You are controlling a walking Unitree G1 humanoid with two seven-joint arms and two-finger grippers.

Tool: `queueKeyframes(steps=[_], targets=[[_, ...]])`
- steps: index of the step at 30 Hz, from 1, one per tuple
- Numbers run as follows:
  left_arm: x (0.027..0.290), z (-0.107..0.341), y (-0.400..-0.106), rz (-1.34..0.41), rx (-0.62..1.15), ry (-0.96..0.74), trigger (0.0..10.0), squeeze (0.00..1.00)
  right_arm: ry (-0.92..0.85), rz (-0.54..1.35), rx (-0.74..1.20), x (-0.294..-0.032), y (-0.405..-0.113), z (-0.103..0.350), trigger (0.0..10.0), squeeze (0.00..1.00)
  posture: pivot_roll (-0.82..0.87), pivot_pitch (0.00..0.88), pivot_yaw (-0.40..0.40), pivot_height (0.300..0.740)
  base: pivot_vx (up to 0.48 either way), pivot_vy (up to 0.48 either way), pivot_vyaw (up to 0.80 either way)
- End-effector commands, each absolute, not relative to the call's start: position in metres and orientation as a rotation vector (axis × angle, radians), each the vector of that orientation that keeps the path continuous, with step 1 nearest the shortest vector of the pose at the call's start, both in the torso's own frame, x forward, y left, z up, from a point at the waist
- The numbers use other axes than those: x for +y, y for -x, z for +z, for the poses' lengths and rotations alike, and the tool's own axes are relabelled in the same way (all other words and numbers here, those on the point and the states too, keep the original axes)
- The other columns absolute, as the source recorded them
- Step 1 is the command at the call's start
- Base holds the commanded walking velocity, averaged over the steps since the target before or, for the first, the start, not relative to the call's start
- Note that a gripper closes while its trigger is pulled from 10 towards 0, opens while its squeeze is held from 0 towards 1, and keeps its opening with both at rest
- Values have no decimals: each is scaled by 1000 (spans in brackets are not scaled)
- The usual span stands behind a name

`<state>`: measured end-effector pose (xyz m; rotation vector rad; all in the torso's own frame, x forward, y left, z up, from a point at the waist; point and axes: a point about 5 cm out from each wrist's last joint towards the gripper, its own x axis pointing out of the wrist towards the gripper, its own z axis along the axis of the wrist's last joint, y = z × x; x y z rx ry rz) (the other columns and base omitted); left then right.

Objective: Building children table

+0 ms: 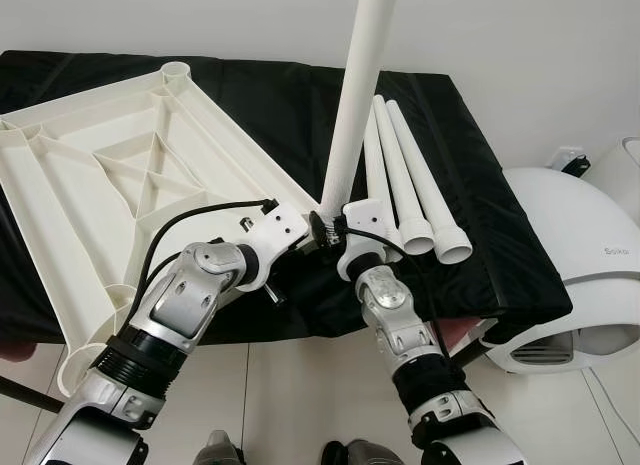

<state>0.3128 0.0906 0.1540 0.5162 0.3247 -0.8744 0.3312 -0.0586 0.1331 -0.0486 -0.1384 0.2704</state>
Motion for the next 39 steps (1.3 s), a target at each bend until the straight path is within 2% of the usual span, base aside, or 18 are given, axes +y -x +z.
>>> queueKeyframes(steps=[1, 7, 9, 12, 13, 15, 16, 25, 29, 33, 34, 39], targets=[[86, 160, -312, -898, 295, -534, 10000, 0, 23, 208, -91, -54, -327, 126, 0, 0, 23, 67, -57, 740, 0, 0, 0], [86, 160, -313, -896, 293, -536, 10000, 0, 27, 169, -67, -58, -326, 126, 0, 0, 21, 68, -57, 740, 0, 0, 0], [87, 160, -314, -895, 292, -537, 10000, 0, 29, 165, -57, -60, -325, 126, 10000, 0, 20, 68, -57, 740, 0, 0, 0], [87, 161, -313, -894, 292, -536, 10000, 0, 12, 179, -53, -63, -324, 126, 10000, 0, 21, 68, -57, 740, 0, 0, 0], [87, 161, -313, -894, 291, -536, 10000, 0, 5, 191, -57, -66, -324, 125, 10000, 396, 20, 67, -58, 740, 0, 0, 0], [87, 161, -313, -894, 291, -536, 10000, 0, 3, 198, -59, -68, -323, 125, 10000, 396, 20, 67, -58, 740, 0, 0, 0], [87, 161, -313, -894, 291, -536, 10000, 0, -6, 208, -58, -71, -324, 125, 10000, 1000, 20, 68, -57, 740, 0, 0, 0], [86, 160, -313, -898, 291, -538, 10000, 0, -28, 334, -82, -95, -328, 131, 10000, 1000, 13, 61, -53, 740, 0, 0, 0], [85, 160, -313, -903, 291, -538, 10000, 0, 27, 502, -104, -114, -335, 137, 10000, 1000, 8, 57, -52, 740, 0, 0, 0], [85, 160, -313, -903, 291, -538, 10000, 0, 20, 528, -97, -116, -335, 136, 10000, 1000, 8, 57, -52, 740, 0, 0, 0], [85, 160, -313, -904, 290, -538, 10000, 0, 22, 583, -102, -120, -336, 138, 10000, 0, 8, 54, -52, 740, 0, 0, 0], [84, 160, -313, -907, 290, -539, 10000, 0, 67, 727, -114, -140, -344, 142, 10000, 0, 9, 45, -47, 740, 0, 0, 0]])
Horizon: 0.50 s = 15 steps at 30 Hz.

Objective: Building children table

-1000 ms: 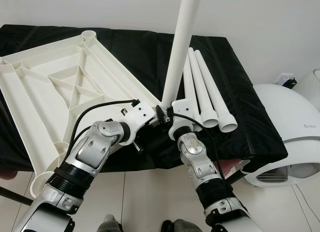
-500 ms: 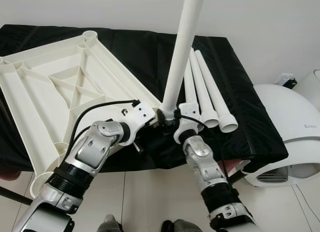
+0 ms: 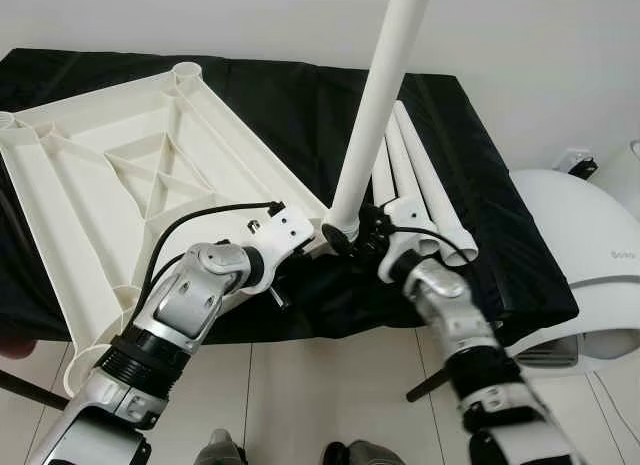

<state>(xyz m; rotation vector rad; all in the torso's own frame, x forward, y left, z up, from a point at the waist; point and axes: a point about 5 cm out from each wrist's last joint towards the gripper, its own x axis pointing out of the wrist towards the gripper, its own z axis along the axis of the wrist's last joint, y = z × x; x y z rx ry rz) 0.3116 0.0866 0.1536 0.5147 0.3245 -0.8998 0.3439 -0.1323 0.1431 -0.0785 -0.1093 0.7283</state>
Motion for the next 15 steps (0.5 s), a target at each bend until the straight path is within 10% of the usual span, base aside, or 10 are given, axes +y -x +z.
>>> queueKeyframes(steps=[1, 15], targets=[[84, 160, -313, -907, 289, -540, 10000, 0, 70, 756, -105, -143, -346, 142, 10000, 0, 9, 44, -47, 740, 0, 0, 0], [85, 162, -313, -911, 288, -544, 10000, 0, 116, 1029, 53, -145, -353, 132, 10000, 0, 20, 58, -34, 740, 0, 0, 0]])
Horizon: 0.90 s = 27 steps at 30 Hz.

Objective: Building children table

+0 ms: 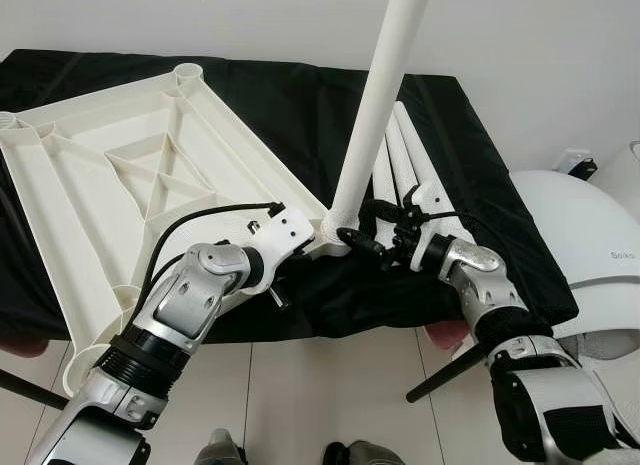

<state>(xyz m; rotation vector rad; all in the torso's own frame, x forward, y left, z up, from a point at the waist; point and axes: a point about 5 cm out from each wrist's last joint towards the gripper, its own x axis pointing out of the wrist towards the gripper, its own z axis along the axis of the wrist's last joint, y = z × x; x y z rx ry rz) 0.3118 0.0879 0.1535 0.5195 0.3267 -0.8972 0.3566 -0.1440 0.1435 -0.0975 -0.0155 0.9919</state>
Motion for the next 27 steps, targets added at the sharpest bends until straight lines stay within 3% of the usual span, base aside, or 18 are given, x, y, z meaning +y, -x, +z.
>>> queueKeyframes(steps=[1, 16, 17, 18, 19, 20, 27], targets=[[85, 162, -313, -911, 288, -544, 10000, 0, 116, 1029, 53, -145, -353, 132, 10000, 0, 20, 58, -34, 740, 0, 0, 0], [87, 163, -313, -902, 291, -542, 10000, 0, 157, 1010, 89, -133, -361, 130, 9765, 0, 28, 66, -34, 740, 0, 0, 0], [87, 163, -313, -901, 291, -542, 10000, 0, 149, 1004, 80, -132, -362, 132, 3686, 0, 25, 67, -34, 740, 0, 0, 0], [87, 163, -313, -901, 291, -542, 10000, 0, 149, 1004, 80, -132, -362, 132, 3686, 0, 25, 67, -34, 740, 0, 0, 0], [87, 163, -313, -902, 292, -542, 10000, 0, 140, 1004, 72, -133, -362, 133, 2784, 0, 23, 68, -33, 740, 0, 0, 0], [87, 162, -313, -902, 293, -543, 10000, 0, 131, 1005, 64, -133, -362, 134, 0, 0, 22, 68, -32, 740, 0, 0, 0], [87, 162, -313, -904, 292, -542, 10000, 0, 122, 1011, 43, -133, -362, 136, 0, 0, 22, 68, -31, 740, 0, 0, 0]])
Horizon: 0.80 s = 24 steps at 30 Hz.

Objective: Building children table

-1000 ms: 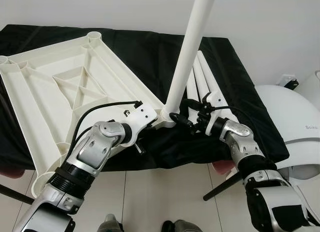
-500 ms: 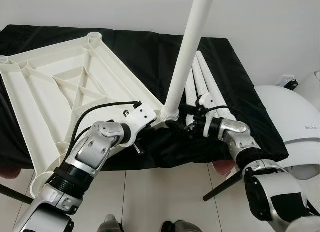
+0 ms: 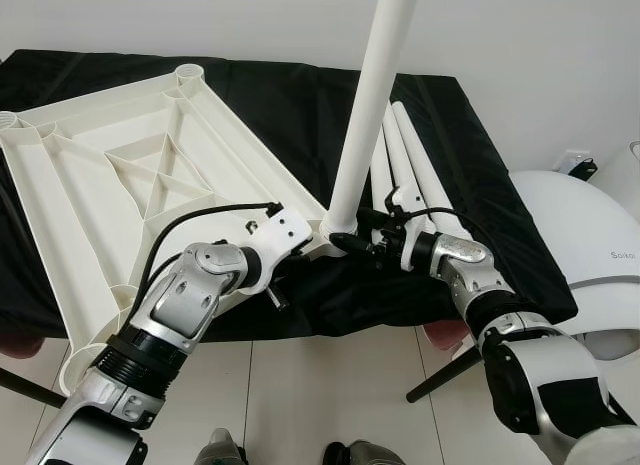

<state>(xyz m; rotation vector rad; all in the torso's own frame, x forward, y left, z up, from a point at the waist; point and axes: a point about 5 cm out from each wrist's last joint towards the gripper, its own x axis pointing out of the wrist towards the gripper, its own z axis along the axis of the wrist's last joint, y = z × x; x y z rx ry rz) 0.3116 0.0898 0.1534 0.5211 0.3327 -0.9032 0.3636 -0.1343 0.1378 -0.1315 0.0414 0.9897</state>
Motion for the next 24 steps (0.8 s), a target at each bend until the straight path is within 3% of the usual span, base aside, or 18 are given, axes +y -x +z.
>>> queueKeyframes(steps=[1, 24], targets=[[87, 163, -313, -905, 292, -542, 10000, 0, 115, 1017, 29, -132, -362, 138, 0, 0, 22, 68, -31, 740, 0, 0, 0], [86, 161, -311, -902, 295, -532, 10000, 0, 25, 897, -173, -113, -345, 142, 0, 0, 17, 63, -42, 740, 0, 0, 0]])
